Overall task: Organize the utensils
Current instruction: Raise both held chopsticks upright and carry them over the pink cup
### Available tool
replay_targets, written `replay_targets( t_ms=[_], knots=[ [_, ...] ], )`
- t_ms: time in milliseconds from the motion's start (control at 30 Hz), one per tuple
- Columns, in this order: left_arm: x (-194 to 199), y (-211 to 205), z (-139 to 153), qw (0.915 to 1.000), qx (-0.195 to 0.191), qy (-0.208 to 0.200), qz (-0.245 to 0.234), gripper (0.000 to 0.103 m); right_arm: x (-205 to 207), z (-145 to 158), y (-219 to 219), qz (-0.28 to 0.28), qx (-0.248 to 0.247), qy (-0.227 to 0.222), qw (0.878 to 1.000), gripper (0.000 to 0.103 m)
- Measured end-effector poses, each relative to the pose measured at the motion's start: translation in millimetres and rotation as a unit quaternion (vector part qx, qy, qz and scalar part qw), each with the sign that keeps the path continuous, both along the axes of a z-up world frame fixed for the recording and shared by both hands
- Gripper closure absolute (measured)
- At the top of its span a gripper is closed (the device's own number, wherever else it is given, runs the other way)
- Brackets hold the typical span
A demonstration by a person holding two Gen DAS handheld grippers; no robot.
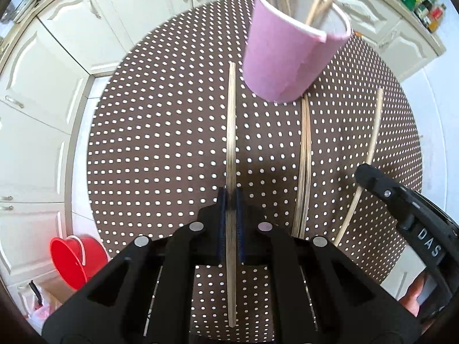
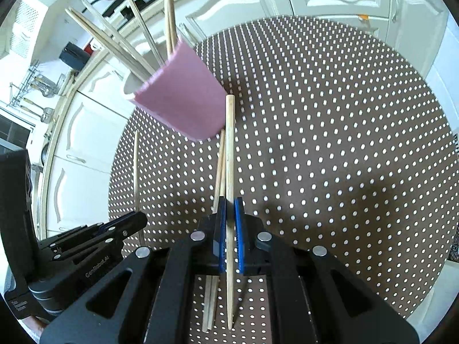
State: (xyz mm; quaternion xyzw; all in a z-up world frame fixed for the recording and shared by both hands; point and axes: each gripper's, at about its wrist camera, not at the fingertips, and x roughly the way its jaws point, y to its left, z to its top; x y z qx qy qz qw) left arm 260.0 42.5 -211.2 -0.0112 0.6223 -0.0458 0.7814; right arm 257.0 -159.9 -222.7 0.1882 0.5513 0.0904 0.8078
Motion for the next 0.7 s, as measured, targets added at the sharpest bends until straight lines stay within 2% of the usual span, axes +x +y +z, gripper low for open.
replay_targets(
  t_ms=[267,433,700],
  knots=[
    [-15,25,40,0.9982,-0.017,-0.054,0.021,0.096,6,28,-9,-0.016,0.001,-0.046,0.999,0.098],
    [1,9,59,0.9954,-0.029,-0.086,0.030,0.096,2,50,-16,-0.022,-0.001,-0.077,0.997,0.098],
    [16,4,91,0.9866,-0.052,-0.151,0.036,0.096,-2,86,-30,-0.035,-0.003,-0.127,0.991,0.098]
  ],
)
